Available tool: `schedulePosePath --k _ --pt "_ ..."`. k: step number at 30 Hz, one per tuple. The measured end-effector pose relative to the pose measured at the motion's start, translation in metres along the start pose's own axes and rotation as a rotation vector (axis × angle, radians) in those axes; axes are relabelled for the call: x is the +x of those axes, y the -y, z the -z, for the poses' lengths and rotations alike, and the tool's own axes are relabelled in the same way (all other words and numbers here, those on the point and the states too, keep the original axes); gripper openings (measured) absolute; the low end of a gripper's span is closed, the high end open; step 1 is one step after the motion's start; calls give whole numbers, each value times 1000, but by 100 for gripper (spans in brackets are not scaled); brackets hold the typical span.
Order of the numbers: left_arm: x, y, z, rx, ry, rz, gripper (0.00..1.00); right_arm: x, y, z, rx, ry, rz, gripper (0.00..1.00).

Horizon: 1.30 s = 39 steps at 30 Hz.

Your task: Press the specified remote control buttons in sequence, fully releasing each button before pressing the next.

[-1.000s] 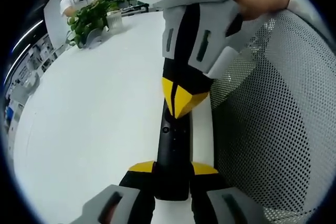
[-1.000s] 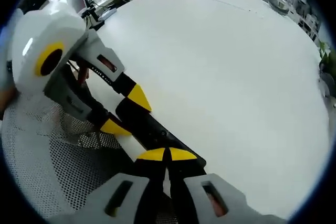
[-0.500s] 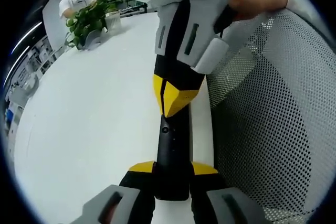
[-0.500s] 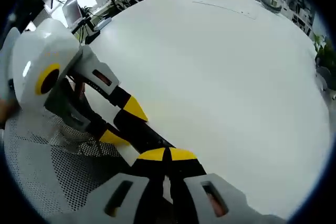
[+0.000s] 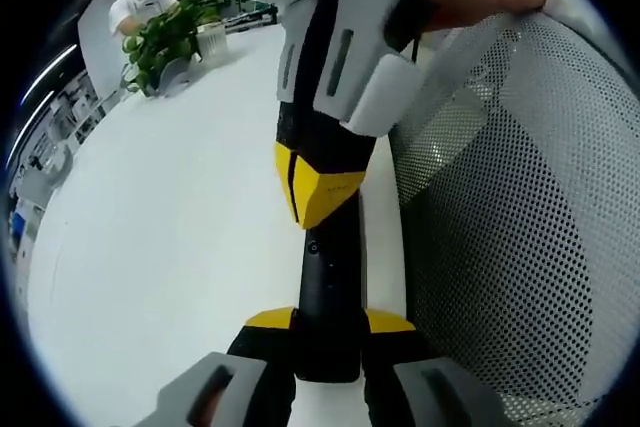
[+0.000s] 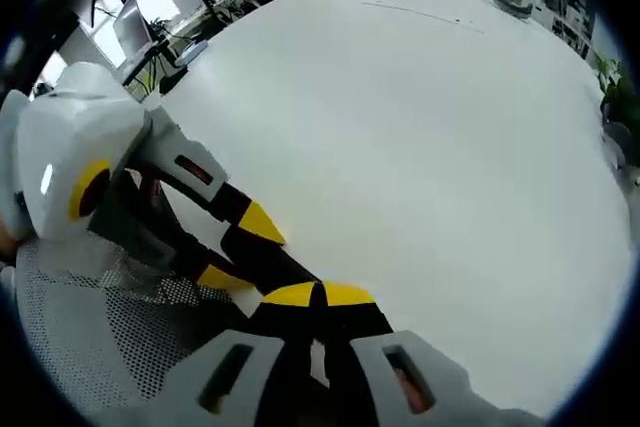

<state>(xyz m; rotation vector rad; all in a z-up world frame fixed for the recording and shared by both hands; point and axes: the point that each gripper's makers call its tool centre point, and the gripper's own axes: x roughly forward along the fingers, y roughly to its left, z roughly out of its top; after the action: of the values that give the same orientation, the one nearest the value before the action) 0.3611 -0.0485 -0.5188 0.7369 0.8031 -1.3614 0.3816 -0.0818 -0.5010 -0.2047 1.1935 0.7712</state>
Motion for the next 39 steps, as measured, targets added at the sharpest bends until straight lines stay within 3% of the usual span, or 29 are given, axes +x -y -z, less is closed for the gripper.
schedulePosePath --k 39 --pt "0 0 0 -8 -6 0 24 19 -2 -2 -68 -117 -13 0"
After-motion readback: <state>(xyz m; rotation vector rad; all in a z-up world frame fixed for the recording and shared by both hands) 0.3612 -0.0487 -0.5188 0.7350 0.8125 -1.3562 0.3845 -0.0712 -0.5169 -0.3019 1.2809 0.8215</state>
